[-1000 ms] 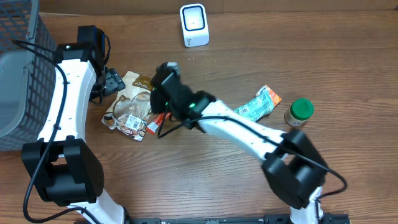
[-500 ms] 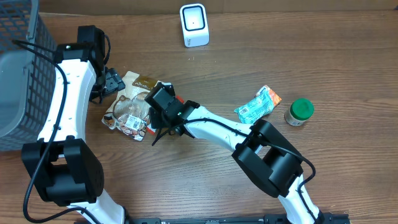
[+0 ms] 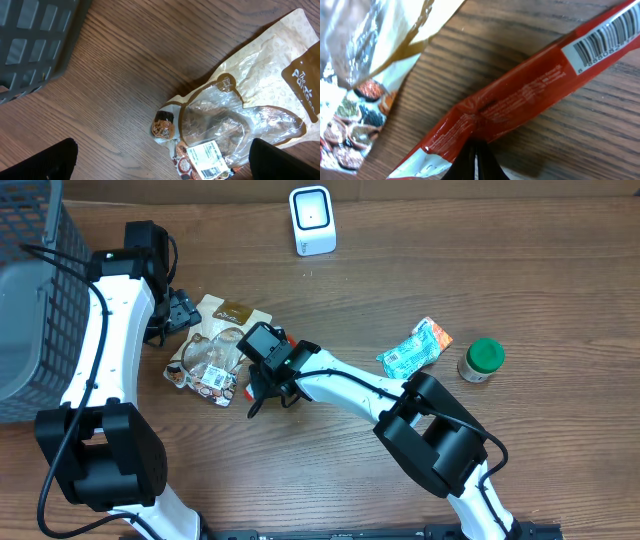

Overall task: Scan the item barcode
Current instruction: 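Move the right gripper left over the red stick snack, then lower the right gripper and grasp the red stick snack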

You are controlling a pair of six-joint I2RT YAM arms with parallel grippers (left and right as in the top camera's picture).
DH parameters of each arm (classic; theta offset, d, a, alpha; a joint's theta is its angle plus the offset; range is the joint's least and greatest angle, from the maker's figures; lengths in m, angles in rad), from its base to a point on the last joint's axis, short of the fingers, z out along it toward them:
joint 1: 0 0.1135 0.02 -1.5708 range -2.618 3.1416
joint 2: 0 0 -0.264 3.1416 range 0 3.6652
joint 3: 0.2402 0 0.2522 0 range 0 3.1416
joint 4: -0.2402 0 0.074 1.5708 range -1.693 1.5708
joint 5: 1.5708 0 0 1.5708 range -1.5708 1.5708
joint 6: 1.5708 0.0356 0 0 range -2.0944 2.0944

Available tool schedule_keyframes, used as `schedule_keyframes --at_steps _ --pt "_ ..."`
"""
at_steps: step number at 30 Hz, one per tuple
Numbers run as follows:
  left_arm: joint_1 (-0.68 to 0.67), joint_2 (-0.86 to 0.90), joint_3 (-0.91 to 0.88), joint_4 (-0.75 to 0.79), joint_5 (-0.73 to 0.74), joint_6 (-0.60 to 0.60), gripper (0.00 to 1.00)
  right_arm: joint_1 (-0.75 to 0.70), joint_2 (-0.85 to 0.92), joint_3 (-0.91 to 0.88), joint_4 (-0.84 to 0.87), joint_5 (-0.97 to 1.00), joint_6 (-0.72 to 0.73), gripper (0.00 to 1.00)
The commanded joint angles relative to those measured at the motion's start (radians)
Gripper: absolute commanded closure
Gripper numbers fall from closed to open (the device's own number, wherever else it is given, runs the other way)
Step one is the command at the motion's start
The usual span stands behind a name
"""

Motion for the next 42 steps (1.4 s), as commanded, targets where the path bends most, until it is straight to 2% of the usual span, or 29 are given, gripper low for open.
schedule_keyframes --at_steps 1,5,9,16,24,26,30,35,42 --pt "-0.007 -0.008 0.017 0.001 -0.011 0.001 0.00 -0.016 0.014 -0.012 -0.044 -0.001 -0.076 0.95" --pt "-0.007 -0.008 0.017 0.001 -0.010 0.000 0.00 -0.070 0.008 0.064 -0.173 0.003 -0.090 0.86" --pt "-0.007 -0.008 0.017 0.001 -0.010 0.000 0.00 -0.119 -0.002 0.151 -0.254 -0.004 -0.071 0.84" --pt "-0.007 -0.008 0.017 0.001 -0.011 0.000 0.00 -0.108 -0.002 0.169 -0.198 -0.132 -0.063 0.83" --pt "-0.007 -0.008 0.017 0.001 -0.010 0.000 0.00 -0.019 0.029 0.163 -0.121 -0.122 -0.063 0.83" --pt "-0.007 -0.008 0.017 0.001 -0.010 0.000 0.00 0.000 0.045 0.163 -0.112 -0.087 -0.063 0.79" --pt "-0.007 -0.008 0.017 0.001 -0.010 0.000 0.00 0.019 0.071 0.163 -0.112 -0.027 -0.064 0.79" --pt "-0.007 -0.008 0.017 0.001 -0.011 0.000 0.00 0.016 0.088 0.163 -0.148 -0.019 -0.064 0.79" --pt "-0.007 -0.008 0.017 0.001 -0.010 0.000 0.00 -0.007 0.088 0.163 -0.325 0.085 -0.064 0.79"
